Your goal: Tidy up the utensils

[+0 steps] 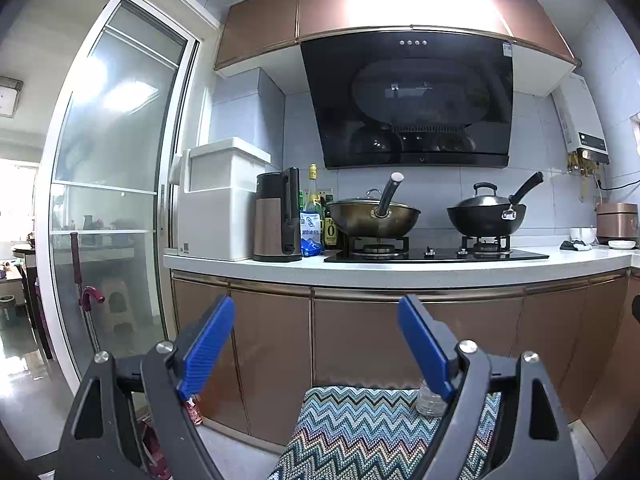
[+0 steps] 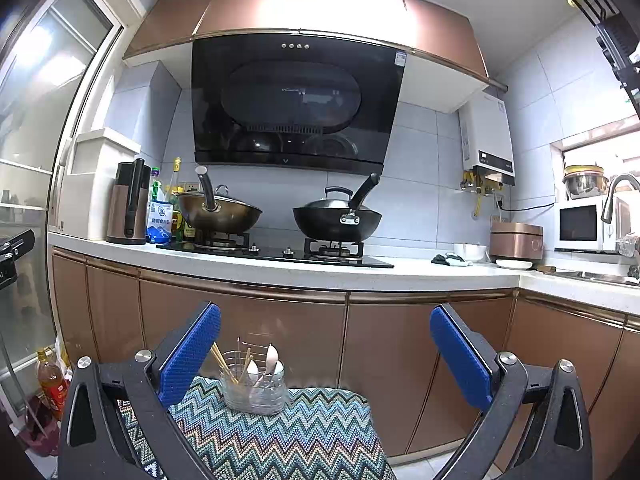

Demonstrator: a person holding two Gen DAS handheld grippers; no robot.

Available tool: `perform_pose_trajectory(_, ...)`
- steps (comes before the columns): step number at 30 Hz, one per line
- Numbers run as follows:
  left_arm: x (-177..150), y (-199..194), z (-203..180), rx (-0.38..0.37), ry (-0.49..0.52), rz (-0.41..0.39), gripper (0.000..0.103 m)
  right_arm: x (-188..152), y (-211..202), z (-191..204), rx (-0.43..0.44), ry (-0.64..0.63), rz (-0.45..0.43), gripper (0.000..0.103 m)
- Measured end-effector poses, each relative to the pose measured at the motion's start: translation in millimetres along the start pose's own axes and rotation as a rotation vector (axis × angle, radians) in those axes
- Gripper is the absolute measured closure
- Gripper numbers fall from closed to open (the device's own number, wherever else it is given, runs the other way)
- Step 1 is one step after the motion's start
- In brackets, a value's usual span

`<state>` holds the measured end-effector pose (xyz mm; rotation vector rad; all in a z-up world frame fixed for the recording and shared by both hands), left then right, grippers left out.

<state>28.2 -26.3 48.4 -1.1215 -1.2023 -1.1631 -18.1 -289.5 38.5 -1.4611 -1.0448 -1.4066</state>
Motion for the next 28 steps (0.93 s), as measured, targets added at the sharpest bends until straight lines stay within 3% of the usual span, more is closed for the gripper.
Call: perform_pose_trajectory(28, -7, 8, 11, 0.001, -0.008, 0.044, 0.02, -5, 0, 1, 0.009, -0.003, 0.012, 0.0)
Point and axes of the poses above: each gripper's, at about its wrist camera, not at the fingertips, and y roughly the way its jaws point, z to its left, x to its top, the point moved 1 cm from there along y, roughly the way its jaws point, and after that the axes turned 1 degree about y, right-handed, at the moved point
